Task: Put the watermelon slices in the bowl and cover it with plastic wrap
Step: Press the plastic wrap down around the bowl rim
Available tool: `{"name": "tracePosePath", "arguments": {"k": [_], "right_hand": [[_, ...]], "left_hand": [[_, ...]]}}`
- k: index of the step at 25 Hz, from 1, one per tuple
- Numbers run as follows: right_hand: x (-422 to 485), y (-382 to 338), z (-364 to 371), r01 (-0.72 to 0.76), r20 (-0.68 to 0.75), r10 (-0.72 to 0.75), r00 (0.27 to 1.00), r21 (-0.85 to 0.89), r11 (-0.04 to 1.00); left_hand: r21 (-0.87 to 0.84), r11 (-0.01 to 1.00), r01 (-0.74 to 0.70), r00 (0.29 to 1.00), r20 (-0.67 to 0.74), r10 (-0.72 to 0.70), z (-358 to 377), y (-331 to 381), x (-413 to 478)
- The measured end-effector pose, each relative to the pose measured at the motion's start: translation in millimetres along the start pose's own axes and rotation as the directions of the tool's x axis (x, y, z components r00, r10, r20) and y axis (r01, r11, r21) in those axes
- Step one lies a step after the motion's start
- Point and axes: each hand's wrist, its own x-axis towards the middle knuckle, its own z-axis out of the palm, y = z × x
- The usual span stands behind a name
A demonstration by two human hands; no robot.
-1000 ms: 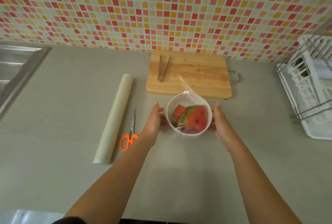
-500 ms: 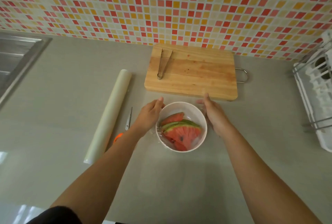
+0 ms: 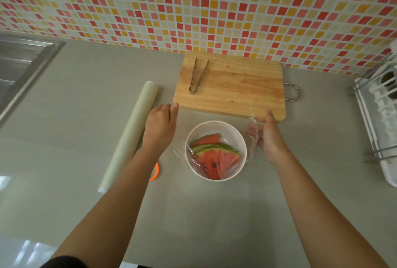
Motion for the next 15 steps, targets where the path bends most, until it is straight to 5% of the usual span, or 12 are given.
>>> {"name": "tracePosePath", "arguments": {"k": [4,8,12,15], "right_hand": [[-11,-4,-6,0.034,0.215,-0.052,0.975,0.086,0.996],[-22,-12,-20,-0.084,0.588,-0.002,0.809,0.12,0.989],[-20,-27,-7,-0.054,0.636,0.109,0.764,-0.106,0.993],[-21,-29,3,-0.061,0.609,0.125,0.783,-0.126,0.99]], "left_hand": [[0.039,0.996,0.08,0.997,0.012,-0.081,-10,-1,13],[-0.087,0.994,-0.061,0.979,0.189,0.077,-6,16,-4],[0.04,0.999,0.025,0.898,0.438,-0.04,6,25,-4],[0.058,0.993,0.104,0.863,0.491,-0.119,10,19,-5]]}}
